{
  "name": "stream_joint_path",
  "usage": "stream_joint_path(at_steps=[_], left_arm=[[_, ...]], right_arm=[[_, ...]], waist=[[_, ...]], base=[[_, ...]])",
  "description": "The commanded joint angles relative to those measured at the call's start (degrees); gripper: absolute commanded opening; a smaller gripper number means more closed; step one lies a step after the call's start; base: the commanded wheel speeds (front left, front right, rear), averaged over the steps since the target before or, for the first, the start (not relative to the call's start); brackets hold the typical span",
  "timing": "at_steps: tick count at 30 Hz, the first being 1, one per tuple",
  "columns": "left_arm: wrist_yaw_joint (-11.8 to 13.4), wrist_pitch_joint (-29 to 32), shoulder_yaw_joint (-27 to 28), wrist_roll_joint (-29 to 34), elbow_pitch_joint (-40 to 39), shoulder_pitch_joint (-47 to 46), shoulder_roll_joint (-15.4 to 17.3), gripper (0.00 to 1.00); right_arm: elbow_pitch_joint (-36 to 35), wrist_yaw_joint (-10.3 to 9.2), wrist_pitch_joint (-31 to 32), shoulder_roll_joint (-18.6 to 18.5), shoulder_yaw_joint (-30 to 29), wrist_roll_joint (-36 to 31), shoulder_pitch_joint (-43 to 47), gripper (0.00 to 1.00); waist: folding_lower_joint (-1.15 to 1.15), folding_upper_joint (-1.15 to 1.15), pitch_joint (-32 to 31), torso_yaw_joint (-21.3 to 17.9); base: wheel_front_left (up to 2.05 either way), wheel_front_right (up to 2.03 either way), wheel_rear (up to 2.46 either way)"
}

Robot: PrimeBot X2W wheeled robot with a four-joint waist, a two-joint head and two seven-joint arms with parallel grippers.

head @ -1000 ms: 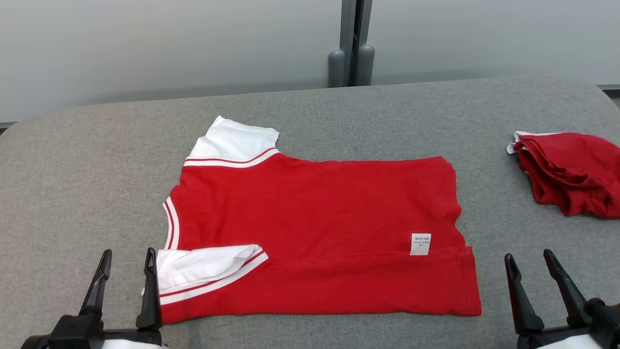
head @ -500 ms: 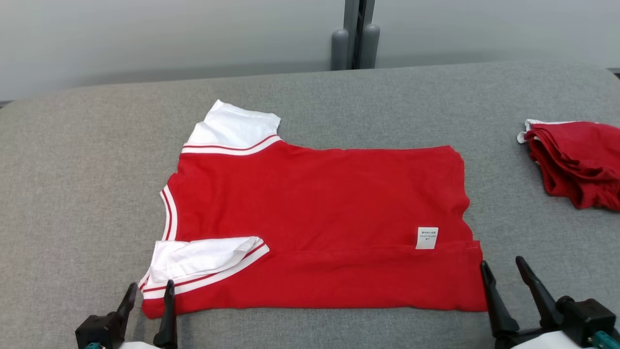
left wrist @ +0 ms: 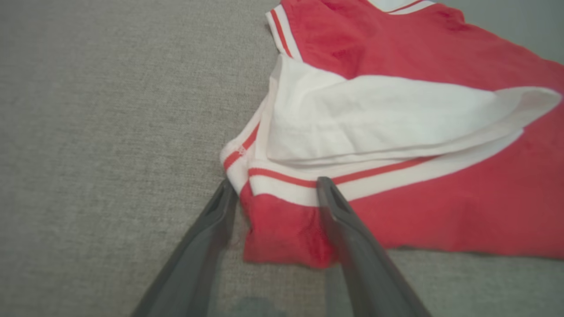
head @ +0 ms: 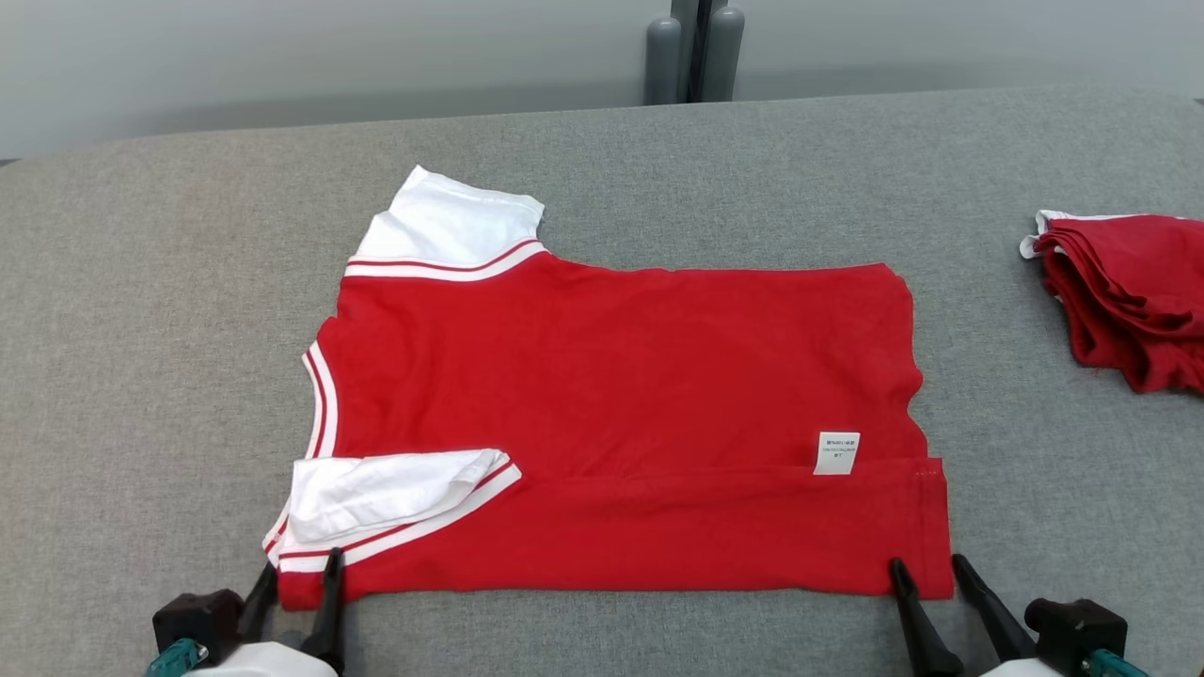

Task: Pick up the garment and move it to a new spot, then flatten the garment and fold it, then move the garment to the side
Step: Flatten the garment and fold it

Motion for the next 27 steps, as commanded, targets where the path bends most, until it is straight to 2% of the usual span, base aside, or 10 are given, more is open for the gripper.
stream_joint_path(at_steps=[1,2,3,14,20,26,27], left_arm=[[-0.29,1.59,-0.5,-0.35,1.56,-0.42,0.06,0.0],[-0.33,1.92,-0.68,-0.41,1.84,-0.35,0.06,0.0],[-0.29,1.82,-0.67,-0.46,1.76,-0.36,0.17,0.0],[1.92,2.41,0.2,-1.09,-5.09,5.9,0.83,0.0],[3.73,5.07,-0.21,-1.56,-11.64,11.83,0.23,0.0],[4.63,6.95,-0.74,-2.44,-14.58,15.7,-0.26,0.0],[4.69,7.21,-0.98,-2.51,-14.89,15.9,-0.32,0.25]], right_arm=[[1.05,0.02,-0.14,-0.52,0.92,1.27,-0.93,0.68],[1.72,0.02,-0.08,-0.65,1.41,1.74,-1.01,0.26],[1.97,0.02,-0.02,-0.7,1.75,2.11,-1.3,0.0],[1.4,0.02,-0.03,-2.36,3.46,6.16,1.56,0.0],[0.13,0.01,1.14,-2.48,1.98,7.58,6.34,0.0],[-1.4,0.01,2.5,-1.87,0.64,6.85,9.26,0.0],[-1.58,0.01,2.87,-1.67,0.44,6.61,9.38,0.24]], waist=[[0.0,0.0,-0.09,0.02],[0.0,0.0,-0.15,0.04],[0.0,0.0,-0.2,0.03],[0.0,0.0,-3.15,0.1],[0.0,0.0,-5.17,1.03],[0.0,0.0,-6.25,1.14],[0.0,0.0,-6.3,1.12]], base=[[0.0,0.0,0.0],[0.0,0.0,0.0],[0.0,0.0,0.0],[0.0,0.0,0.0],[0.0,0.0,0.0],[0.0,0.0,0.0],[0.0,0.0,0.0]])
